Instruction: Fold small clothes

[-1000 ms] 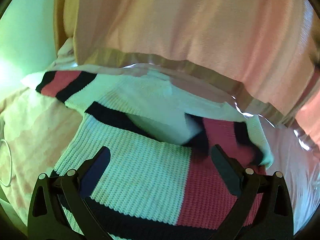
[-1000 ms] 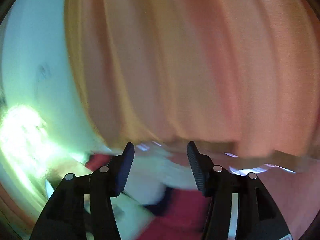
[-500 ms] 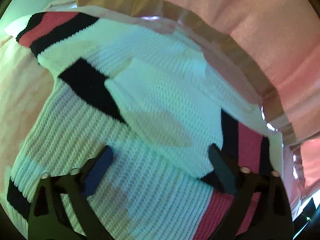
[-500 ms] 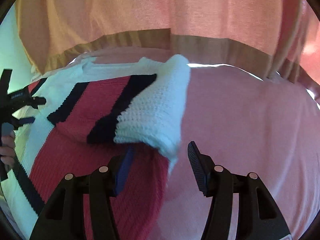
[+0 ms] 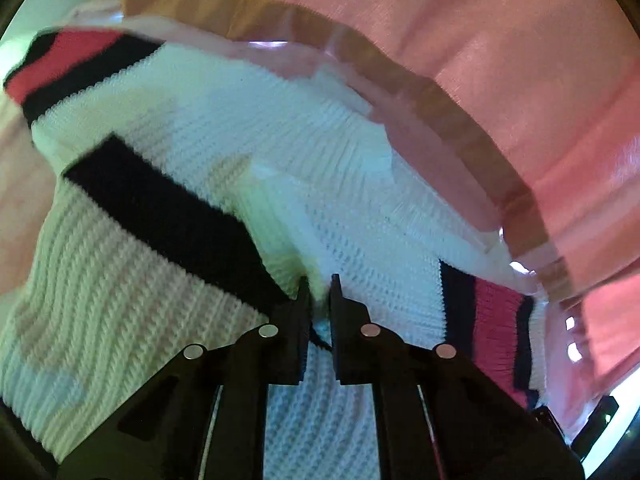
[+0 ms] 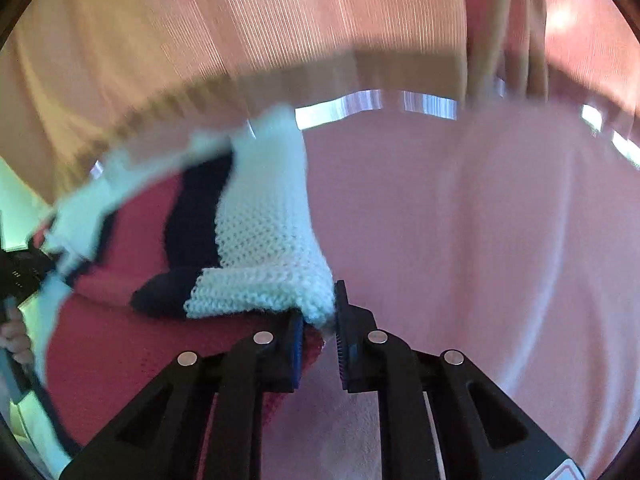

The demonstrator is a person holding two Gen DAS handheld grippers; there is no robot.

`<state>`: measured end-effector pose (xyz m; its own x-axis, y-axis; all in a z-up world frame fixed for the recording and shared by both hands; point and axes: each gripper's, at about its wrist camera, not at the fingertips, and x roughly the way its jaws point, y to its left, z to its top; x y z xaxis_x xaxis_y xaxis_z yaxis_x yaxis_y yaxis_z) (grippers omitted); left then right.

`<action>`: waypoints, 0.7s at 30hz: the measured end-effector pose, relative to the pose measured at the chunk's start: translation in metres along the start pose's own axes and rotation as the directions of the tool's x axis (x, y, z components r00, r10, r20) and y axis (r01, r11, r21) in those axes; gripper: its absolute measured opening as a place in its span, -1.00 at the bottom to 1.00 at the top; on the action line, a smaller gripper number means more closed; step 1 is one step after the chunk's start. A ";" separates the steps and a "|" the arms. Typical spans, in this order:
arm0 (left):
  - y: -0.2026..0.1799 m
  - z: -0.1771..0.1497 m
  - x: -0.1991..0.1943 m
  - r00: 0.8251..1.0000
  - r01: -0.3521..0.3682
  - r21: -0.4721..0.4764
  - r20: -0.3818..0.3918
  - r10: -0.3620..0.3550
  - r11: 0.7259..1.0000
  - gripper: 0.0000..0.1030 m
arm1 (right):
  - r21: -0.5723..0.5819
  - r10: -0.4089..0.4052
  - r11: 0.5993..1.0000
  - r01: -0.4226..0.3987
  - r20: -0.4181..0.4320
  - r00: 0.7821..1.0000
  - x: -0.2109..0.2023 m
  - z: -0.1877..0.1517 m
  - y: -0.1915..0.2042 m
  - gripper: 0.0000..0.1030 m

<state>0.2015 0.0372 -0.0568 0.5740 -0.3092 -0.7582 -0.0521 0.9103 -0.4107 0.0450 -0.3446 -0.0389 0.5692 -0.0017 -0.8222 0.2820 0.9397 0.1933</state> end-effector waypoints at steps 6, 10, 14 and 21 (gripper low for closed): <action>0.012 0.018 -0.017 0.995 0.066 -0.082 0.073 -0.060 0.994 -0.81 | -0.038 0.019 0.999 -0.018 0.041 0.999 -0.018 0.000 0.019 -0.73; 0.020 0.029 -0.002 0.998 0.052 -0.116 0.029 -0.049 0.992 -0.65 | -0.036 0.027 0.999 -0.026 0.025 0.999 -0.017 -0.003 0.022 -0.58; 0.008 0.024 -0.013 0.999 0.031 -0.098 0.027 -0.028 0.995 -0.05 | -0.015 -0.009 1.000 0.009 0.012 1.000 -0.027 -0.013 0.017 -0.27; 0.008 0.017 -0.004 0.998 -0.066 -0.029 -0.026 0.065 0.997 -0.03 | -0.034 -0.014 0.999 0.017 0.087 0.996 -0.053 -0.011 0.021 -0.01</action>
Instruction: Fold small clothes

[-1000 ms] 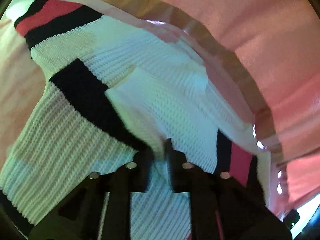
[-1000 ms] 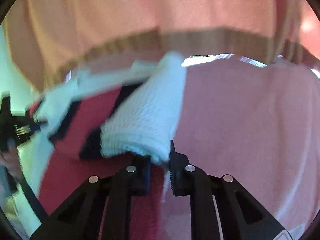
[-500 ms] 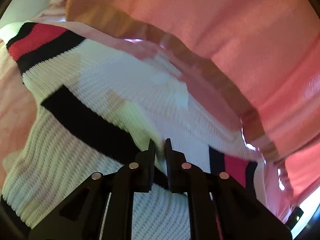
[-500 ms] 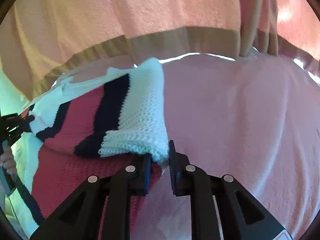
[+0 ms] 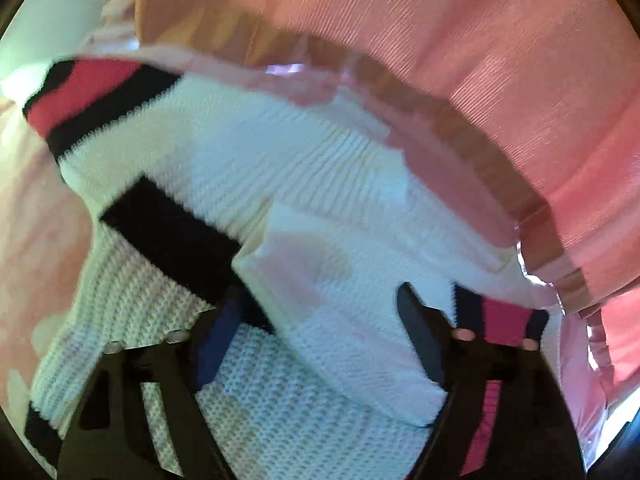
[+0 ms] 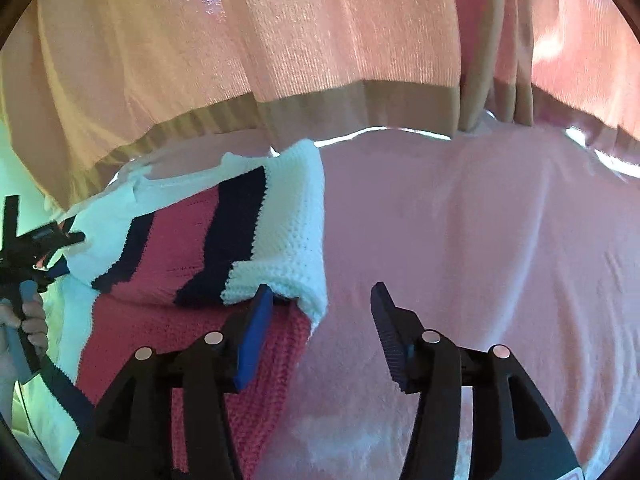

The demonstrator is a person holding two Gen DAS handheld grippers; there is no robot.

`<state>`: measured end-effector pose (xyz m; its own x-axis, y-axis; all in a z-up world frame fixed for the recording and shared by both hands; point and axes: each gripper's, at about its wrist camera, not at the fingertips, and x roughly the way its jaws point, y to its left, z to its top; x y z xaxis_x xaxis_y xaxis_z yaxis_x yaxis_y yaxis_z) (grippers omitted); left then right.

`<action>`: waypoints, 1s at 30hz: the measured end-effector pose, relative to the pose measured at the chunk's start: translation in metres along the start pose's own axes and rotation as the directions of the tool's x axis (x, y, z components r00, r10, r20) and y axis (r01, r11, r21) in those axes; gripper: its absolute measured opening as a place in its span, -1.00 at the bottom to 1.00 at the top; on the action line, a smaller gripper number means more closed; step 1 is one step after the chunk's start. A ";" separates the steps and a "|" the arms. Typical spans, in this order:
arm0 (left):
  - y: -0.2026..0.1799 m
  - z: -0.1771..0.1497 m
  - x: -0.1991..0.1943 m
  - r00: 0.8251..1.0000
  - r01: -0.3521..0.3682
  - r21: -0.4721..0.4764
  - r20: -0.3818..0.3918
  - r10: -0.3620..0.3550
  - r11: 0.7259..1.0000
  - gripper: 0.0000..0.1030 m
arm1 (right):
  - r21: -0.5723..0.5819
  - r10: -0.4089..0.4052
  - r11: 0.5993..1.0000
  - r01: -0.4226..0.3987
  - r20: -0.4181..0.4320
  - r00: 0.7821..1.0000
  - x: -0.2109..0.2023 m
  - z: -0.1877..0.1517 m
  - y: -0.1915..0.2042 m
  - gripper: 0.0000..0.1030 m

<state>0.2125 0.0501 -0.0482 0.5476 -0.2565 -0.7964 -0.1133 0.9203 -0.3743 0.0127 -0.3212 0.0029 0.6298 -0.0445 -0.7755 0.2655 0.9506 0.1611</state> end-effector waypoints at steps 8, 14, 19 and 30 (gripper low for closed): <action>-0.019 0.028 -0.074 0.955 0.142 0.161 0.236 -0.178 0.977 -0.87 | -0.005 0.018 1.000 -0.018 0.055 0.998 -0.005 0.004 0.004 -0.01; 0.018 0.020 -0.009 0.994 -0.015 0.145 0.111 -0.001 0.989 -0.85 | 0.047 0.081 0.996 -0.082 0.012 0.997 0.008 0.004 0.000 -0.01; 0.016 0.018 -0.001 0.993 -0.011 0.150 0.114 -0.006 0.989 -0.82 | 0.006 0.111 0.994 -0.110 -0.042 0.993 0.036 0.013 0.023 -0.22; 0.021 0.019 0.008 0.993 -0.073 0.101 0.104 0.062 0.992 -0.76 | 0.104 -0.008 0.994 0.015 -0.067 0.998 0.044 0.006 -0.005 -0.99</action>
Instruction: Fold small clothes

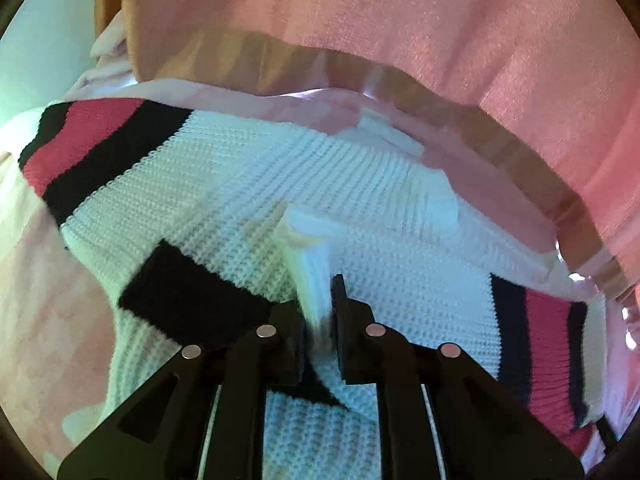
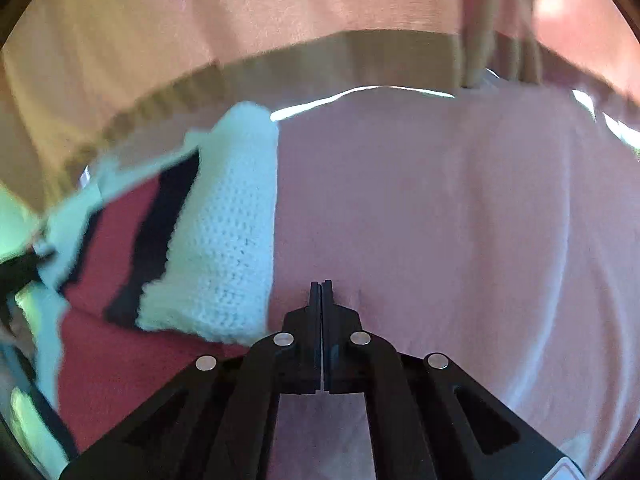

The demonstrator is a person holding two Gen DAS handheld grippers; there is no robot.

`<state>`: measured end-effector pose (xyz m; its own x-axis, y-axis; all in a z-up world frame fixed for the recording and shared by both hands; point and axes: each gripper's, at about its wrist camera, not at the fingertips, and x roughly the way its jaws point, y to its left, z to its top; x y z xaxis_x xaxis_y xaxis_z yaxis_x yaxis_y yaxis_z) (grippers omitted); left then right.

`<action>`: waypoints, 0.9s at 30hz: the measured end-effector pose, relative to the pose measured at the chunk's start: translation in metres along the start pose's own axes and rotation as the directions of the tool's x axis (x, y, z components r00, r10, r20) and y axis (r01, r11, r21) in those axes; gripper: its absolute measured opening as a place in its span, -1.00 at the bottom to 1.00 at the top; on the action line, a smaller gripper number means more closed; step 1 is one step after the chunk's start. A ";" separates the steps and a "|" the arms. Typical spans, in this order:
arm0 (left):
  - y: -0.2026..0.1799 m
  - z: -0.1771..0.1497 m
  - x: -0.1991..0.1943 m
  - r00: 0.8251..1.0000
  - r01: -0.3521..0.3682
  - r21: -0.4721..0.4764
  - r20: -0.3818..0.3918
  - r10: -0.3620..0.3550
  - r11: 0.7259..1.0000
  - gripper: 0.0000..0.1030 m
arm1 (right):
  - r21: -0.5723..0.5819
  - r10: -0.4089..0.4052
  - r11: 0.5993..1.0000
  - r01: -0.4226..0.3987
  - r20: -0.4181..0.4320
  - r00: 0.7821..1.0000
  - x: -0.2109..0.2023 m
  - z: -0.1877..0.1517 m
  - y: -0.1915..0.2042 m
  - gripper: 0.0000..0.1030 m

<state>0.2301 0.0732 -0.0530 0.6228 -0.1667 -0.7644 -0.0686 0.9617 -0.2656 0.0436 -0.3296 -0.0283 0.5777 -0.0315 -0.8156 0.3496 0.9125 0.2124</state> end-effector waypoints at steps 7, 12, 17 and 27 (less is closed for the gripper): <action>0.065 0.024 -0.089 0.970 -0.019 -0.180 0.235 0.062 0.983 0.33 | -0.265 0.025 0.963 0.049 0.271 0.962 -0.074 -0.011 0.069 -0.27; 0.180 0.054 -0.092 0.946 -0.161 -0.404 0.196 0.257 0.901 0.63 | -0.391 0.130 0.920 -0.030 0.231 0.964 -0.087 -0.048 0.110 -0.14; 0.273 0.084 -0.058 0.934 -0.273 -0.516 0.061 0.353 0.812 0.63 | -0.510 0.223 0.853 -0.110 0.166 0.961 -0.083 -0.075 0.162 0.13; 0.291 0.116 -0.007 0.955 -0.212 -0.549 0.059 0.291 0.808 -0.87 | -0.600 0.190 0.792 -0.114 0.064 0.980 -0.053 -0.105 0.194 0.18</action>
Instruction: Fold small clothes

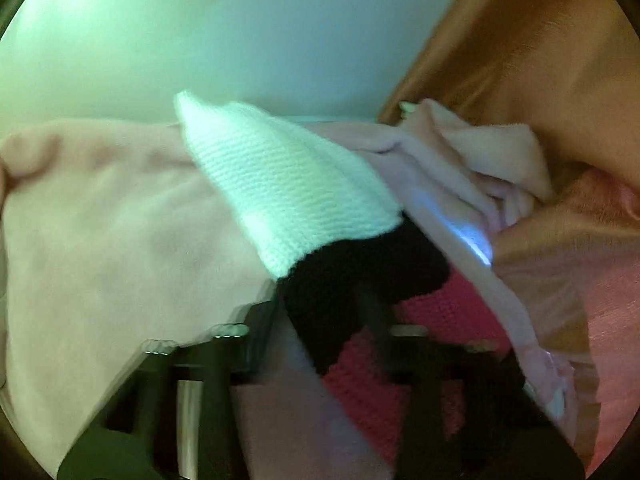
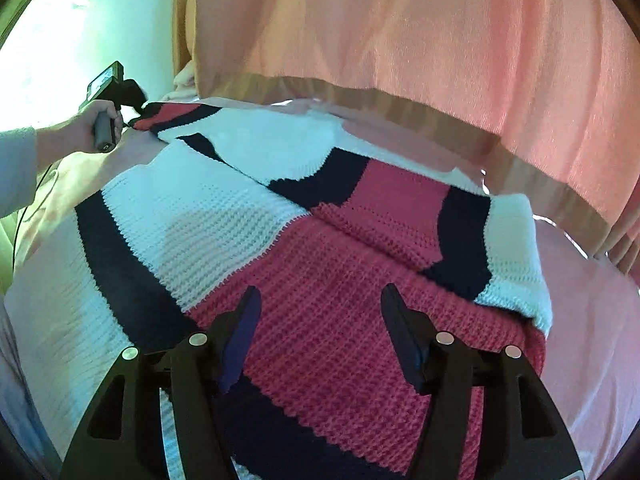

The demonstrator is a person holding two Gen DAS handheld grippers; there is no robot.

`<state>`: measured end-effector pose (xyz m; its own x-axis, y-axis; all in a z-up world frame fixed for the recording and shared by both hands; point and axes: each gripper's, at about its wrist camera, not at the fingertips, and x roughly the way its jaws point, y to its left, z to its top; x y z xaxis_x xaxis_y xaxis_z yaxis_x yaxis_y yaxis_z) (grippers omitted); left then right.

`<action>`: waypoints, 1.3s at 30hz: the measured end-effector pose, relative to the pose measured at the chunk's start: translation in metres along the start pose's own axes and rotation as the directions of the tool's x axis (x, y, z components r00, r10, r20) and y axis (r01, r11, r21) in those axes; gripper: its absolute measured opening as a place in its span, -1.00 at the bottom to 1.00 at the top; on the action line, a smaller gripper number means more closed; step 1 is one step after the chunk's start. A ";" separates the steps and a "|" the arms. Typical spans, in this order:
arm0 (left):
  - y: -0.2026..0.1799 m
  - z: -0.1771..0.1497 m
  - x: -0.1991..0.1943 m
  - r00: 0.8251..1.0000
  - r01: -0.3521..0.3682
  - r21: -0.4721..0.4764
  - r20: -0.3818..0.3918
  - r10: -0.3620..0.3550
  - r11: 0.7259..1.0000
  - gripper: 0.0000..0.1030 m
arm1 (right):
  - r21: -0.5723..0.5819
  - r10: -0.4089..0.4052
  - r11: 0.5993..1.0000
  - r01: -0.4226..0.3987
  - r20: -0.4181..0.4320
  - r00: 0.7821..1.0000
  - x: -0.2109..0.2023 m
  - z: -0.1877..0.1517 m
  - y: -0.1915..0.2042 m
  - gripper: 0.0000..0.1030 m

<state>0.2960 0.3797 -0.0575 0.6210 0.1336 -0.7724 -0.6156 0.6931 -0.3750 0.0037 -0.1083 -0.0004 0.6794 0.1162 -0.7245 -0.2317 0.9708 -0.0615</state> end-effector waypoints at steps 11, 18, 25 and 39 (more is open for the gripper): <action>-0.210 -0.134 -0.187 0.891 0.373 0.518 0.031 -0.453 0.770 -0.83 | 0.147 -0.048 0.988 0.039 0.057 0.997 -0.023 0.013 -0.046 0.25; -0.246 -0.313 -0.170 0.910 0.412 0.649 -0.249 -0.332 0.640 0.52 | 0.268 -0.139 0.954 0.136 -0.008 0.990 -0.030 0.011 -0.100 0.37; -0.161 -0.267 -0.176 0.907 0.419 0.382 -0.227 -0.356 0.824 0.60 | 0.346 -0.028 0.938 0.032 -0.017 0.999 -0.027 0.019 -0.118 0.40; -0.121 -0.198 -0.092 0.912 0.315 0.101 -0.309 -0.271 0.944 0.20 | -0.169 -0.131 0.977 0.127 -0.016 0.991 0.116 0.139 0.006 0.38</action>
<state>0.2169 0.1432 -0.0423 0.5832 -0.2850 -0.7607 -0.3361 0.7679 -0.5454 0.1776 -0.0597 0.0107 0.6928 -0.0154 -0.7209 -0.2581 0.9283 -0.2678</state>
